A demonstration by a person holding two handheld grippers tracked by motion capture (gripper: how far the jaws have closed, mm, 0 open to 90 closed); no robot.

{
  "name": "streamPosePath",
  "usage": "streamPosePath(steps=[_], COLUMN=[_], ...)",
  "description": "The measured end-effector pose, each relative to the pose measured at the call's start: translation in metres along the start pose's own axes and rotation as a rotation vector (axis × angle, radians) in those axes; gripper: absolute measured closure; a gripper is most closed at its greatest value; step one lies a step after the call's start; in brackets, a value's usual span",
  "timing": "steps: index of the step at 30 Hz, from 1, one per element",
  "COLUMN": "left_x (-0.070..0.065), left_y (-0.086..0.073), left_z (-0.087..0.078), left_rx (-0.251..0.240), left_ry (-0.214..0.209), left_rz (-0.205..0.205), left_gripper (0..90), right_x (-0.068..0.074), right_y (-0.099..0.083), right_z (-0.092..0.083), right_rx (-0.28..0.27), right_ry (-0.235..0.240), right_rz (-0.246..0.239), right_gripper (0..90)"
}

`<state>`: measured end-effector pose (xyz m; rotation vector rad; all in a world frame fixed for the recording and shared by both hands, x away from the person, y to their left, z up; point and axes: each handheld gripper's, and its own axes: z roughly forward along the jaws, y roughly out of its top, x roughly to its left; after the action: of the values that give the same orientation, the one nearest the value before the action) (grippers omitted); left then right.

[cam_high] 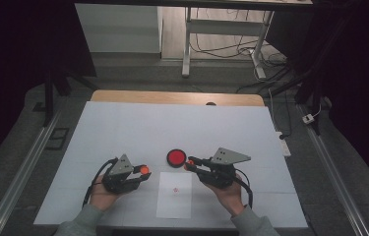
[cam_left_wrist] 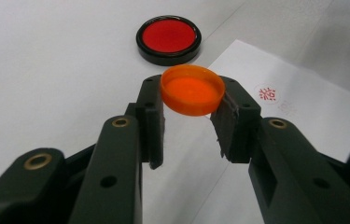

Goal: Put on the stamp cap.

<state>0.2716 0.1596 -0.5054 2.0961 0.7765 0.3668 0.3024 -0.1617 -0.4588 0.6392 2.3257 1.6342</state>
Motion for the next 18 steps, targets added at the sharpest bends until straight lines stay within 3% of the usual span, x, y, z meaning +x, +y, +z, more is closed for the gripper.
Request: streamPosePath(steps=[8, 12, 18], left_x=[-0.002, -0.004, -0.005], left_y=[0.008, 0.014, 0.018], left_z=[0.009, 0.012, 0.015], left_rx=[-0.014, -0.025, -0.026], left_ry=[-0.035, -0.033, -0.038], left_rz=[-0.006, 0.021, 0.027], left_gripper=[64.4, 64.4, 64.4], right_x=[0.000, 0.000, 0.000], right_y=[0.000, 0.000, 0.000], right_z=[0.001, 0.001, 0.001], right_rx=[0.004, 0.002, 0.000], right_ry=[-0.001, 0.002, 0.007], right_rz=[0.000, 0.002, 0.005], right_gripper=[72.2, 72.2, 72.1])
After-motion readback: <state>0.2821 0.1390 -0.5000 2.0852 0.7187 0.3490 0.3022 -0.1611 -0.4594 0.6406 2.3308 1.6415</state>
